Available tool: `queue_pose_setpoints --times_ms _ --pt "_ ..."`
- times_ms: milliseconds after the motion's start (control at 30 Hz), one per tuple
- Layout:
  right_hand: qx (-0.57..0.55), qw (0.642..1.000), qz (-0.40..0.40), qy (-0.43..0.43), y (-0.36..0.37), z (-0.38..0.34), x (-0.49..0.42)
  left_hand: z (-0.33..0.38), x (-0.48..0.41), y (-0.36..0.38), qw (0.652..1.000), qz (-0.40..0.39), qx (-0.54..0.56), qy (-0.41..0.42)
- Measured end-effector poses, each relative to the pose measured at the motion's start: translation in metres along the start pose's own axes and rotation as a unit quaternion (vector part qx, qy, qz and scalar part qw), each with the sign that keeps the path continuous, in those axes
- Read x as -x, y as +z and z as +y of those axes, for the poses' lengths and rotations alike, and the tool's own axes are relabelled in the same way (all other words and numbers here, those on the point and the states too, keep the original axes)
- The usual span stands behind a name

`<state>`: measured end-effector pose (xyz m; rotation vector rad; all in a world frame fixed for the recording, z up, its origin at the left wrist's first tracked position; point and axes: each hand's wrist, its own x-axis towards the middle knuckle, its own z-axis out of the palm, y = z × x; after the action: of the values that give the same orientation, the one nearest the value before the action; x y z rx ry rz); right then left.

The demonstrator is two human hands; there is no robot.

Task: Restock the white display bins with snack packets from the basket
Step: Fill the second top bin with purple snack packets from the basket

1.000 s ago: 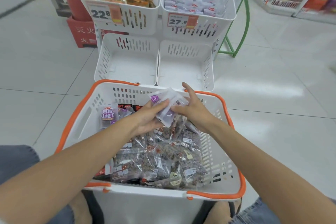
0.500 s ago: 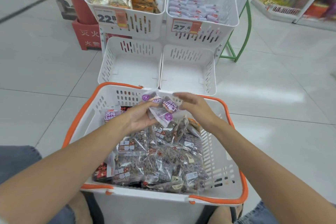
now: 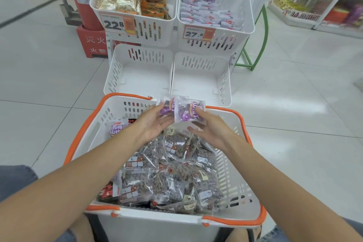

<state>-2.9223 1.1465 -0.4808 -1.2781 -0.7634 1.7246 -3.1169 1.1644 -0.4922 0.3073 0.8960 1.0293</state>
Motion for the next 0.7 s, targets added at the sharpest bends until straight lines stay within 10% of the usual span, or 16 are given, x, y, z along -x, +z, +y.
queue_pose_setpoints --times_ms 167,433,600,700 --pt "0.054 0.997 -0.012 -0.054 0.012 0.0 -0.005 -0.001 0.01 0.02 0.988 -0.072 -0.131 -0.04" --pt "0.13 0.978 -0.074 -0.145 0.007 -0.116 -0.03 0.072 -0.032 0.086 0.912 -0.122 -0.366 0.139" --pt "0.28 0.903 0.063 -0.319 -0.002 -0.246 -0.05 0.153 -0.081 0.165 0.755 -0.047 -0.538 0.373" --pt "0.38 0.82 0.171 -0.392 -0.011 -0.314 -0.078 0.198 -0.124 0.197 0.578 -0.004 -0.682 0.448"
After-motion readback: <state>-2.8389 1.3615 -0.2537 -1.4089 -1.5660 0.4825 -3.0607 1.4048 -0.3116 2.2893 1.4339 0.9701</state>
